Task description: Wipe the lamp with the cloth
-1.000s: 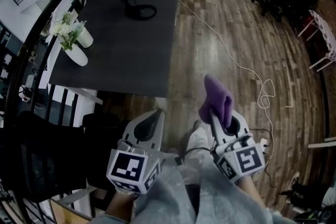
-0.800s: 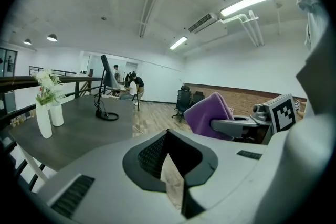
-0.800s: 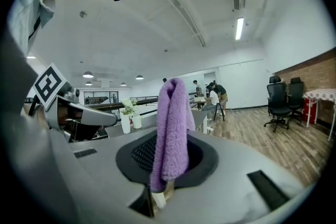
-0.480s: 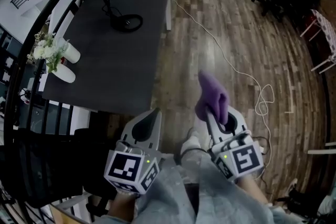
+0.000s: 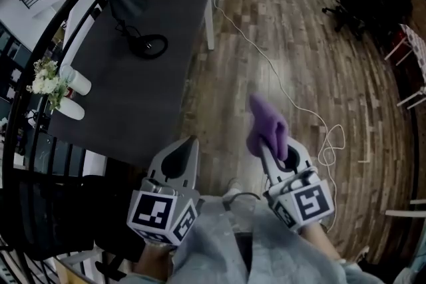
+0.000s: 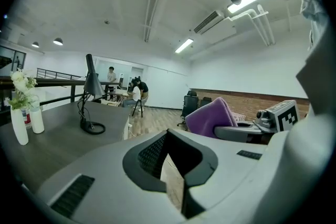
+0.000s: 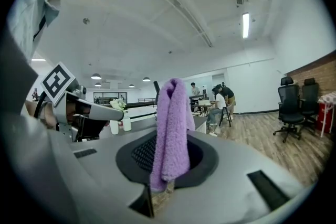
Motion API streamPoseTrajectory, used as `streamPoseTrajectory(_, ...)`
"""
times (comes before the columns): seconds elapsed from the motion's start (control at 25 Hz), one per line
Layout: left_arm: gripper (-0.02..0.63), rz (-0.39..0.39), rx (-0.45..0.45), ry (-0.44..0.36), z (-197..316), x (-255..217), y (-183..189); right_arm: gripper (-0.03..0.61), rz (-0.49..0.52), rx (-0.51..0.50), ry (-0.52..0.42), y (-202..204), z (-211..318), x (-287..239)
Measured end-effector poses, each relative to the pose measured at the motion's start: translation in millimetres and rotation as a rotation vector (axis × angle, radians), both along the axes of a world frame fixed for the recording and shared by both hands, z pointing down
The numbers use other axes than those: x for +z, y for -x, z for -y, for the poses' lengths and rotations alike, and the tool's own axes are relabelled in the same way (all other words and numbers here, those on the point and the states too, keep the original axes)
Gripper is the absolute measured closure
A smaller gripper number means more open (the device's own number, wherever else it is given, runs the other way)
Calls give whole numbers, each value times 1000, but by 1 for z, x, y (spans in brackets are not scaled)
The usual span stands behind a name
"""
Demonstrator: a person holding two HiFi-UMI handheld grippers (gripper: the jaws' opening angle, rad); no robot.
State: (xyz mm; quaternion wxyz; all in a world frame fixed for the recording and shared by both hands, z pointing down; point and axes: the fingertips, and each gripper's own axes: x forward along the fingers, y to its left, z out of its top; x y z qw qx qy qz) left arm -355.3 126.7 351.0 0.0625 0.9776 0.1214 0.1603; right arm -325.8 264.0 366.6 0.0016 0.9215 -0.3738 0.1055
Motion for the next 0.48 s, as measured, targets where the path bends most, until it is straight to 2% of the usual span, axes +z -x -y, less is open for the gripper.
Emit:
streamPoseTrajectory(0.24,603,-2,-41,-57,-5,-1,-29,528,-15,-33,-2,-33,-19,4)
streamPoseTrajectory(0.48,603,-4,-57,-64,-14,-2,-50,528,-14,-6,-29,-55,-35,3)
